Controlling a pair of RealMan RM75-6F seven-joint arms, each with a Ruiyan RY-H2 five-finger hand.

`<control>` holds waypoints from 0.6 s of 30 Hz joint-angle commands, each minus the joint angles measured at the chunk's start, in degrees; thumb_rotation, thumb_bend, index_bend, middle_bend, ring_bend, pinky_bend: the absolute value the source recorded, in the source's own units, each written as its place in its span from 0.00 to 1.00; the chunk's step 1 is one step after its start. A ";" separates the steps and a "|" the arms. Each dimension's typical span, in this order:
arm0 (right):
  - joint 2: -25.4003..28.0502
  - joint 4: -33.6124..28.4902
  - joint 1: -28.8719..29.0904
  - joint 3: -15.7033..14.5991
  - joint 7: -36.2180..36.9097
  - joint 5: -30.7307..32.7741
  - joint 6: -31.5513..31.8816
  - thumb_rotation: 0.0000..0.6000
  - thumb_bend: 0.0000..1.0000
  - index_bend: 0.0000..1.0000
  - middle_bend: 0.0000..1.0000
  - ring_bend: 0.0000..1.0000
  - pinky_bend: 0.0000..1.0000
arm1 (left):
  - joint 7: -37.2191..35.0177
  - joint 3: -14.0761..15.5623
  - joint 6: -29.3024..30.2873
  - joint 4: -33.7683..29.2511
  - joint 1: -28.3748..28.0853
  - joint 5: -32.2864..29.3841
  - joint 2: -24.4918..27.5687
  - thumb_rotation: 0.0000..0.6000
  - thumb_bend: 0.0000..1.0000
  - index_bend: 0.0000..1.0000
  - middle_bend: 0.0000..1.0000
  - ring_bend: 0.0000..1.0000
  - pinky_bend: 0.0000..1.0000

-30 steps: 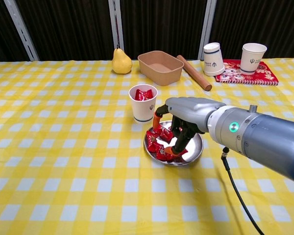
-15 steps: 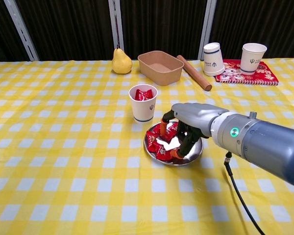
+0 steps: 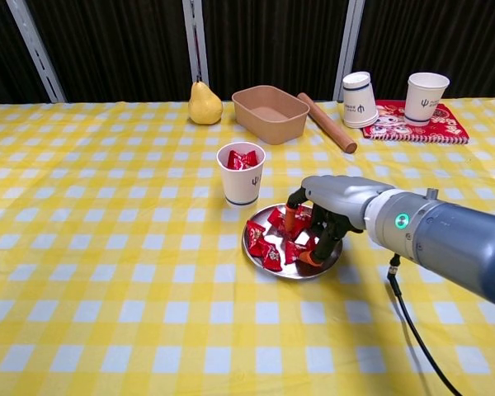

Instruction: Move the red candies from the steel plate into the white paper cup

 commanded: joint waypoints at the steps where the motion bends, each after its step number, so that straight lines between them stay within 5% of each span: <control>1: 0.13 0.04 -0.13 0.05 -0.05 0.16 -0.08 1.00 0.35 0.39 0.87 0.91 0.83 | 0.02 0.00 0.04 0.00 0.02 -0.02 -0.01 1.00 0.05 0.00 0.00 0.00 0.00; 18: 0.63 -1.24 -1.10 -0.01 -0.20 -0.10 0.70 1.00 0.35 0.46 0.87 0.91 0.83 | -0.04 0.04 0.29 -0.01 0.11 0.30 0.04 1.00 0.05 0.00 0.00 0.00 0.00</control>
